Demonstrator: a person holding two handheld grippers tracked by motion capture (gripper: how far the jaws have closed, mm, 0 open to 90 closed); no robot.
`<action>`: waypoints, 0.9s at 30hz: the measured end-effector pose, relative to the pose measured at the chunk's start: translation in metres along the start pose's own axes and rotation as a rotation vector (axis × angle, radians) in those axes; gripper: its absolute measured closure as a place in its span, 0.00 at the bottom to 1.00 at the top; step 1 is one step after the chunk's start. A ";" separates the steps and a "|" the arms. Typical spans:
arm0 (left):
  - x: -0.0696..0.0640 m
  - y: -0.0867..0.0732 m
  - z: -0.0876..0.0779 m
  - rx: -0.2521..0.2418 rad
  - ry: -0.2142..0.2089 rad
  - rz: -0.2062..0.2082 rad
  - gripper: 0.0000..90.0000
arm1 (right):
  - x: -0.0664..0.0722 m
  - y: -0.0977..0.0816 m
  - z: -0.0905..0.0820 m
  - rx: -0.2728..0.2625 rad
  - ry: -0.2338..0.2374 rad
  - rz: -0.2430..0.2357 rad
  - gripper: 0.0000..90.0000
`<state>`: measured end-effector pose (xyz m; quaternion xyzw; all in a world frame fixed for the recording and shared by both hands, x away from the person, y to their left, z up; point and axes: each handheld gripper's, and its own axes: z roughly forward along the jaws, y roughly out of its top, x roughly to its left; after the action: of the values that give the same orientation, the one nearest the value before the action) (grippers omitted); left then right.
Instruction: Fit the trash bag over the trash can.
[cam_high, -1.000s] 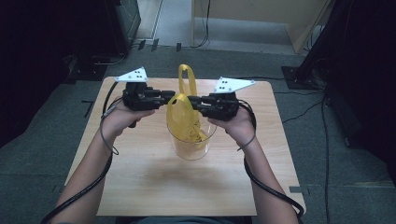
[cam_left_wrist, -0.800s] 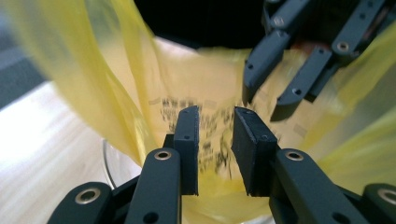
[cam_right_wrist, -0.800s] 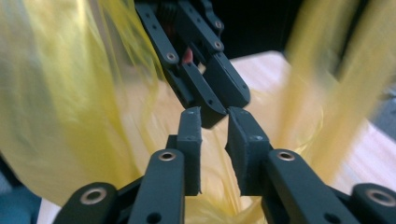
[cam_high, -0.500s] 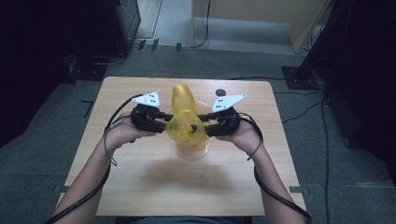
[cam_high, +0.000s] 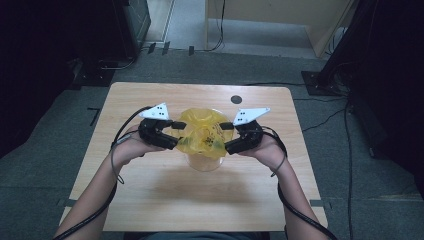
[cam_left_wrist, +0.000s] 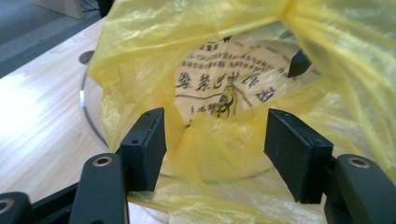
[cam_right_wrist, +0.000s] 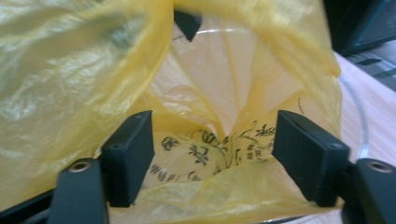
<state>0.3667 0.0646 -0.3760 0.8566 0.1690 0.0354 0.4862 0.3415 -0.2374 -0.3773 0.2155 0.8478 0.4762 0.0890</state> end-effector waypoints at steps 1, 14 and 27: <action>0.000 0.000 0.000 0.000 0.000 0.000 0.41 | -0.001 0.000 0.000 -0.002 -0.009 0.006 0.31; 0.002 -0.003 -0.003 -0.030 0.045 -0.037 0.27 | -0.004 -0.005 -0.002 0.020 -0.059 0.016 0.24; 0.002 -0.008 -0.007 -0.044 0.062 -0.027 0.27 | -0.007 -0.007 -0.008 0.028 -0.089 0.023 0.21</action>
<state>0.3647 0.0741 -0.3791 0.8418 0.1949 0.0593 0.4999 0.3428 -0.2492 -0.3792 0.2474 0.8470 0.4553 0.1184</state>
